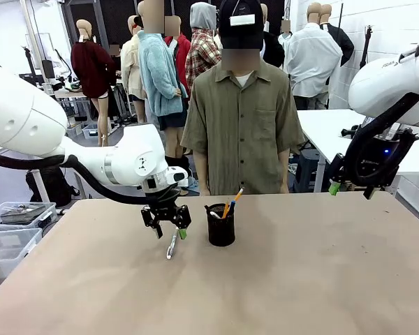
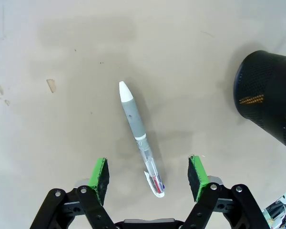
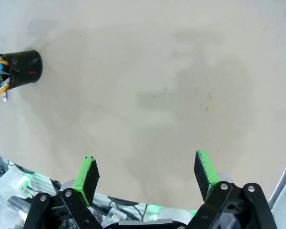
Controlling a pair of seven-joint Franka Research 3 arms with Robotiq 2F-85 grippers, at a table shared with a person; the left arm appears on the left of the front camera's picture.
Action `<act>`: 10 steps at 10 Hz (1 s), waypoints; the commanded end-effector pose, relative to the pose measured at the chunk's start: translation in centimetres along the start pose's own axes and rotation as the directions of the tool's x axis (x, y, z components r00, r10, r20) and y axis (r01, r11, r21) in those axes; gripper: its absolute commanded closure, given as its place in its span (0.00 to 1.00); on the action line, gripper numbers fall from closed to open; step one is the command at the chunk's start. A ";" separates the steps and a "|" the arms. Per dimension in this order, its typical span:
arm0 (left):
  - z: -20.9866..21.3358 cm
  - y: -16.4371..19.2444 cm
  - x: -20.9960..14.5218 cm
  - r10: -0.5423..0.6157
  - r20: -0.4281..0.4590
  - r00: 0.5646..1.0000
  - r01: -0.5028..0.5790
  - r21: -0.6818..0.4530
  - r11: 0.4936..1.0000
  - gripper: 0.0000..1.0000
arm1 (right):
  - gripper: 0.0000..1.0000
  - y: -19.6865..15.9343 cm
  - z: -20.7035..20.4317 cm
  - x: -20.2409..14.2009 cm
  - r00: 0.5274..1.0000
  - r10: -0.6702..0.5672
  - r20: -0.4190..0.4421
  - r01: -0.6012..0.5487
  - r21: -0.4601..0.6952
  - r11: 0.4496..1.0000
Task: Place the pens into the pen holder.
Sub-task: Pick up a writing instrument from the table and place it into the Pen holder.
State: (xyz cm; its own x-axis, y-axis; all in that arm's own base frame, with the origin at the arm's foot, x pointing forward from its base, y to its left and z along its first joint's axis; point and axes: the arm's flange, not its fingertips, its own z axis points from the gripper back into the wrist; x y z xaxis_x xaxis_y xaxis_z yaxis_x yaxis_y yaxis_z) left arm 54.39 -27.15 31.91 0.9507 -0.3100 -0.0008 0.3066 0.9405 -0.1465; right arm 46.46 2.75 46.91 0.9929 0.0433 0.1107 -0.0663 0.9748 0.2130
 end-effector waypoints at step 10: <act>-1.8 -0.3 1.4 -0.051 -0.032 0.998 0.055 0.118 0.991 1.00 | 0.00 0.1 -0.1 -0.1 1.000 -0.006 -0.001 0.006 -0.018 1.000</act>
State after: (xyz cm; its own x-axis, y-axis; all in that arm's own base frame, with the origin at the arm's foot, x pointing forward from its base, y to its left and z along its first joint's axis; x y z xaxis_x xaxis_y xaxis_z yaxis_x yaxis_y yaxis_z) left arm 55.06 -27.51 30.89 0.9278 -0.3706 -0.0422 0.3676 0.9277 -0.0648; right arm 46.46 2.75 46.91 0.9929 0.0433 0.1106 -0.0662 0.9748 0.2130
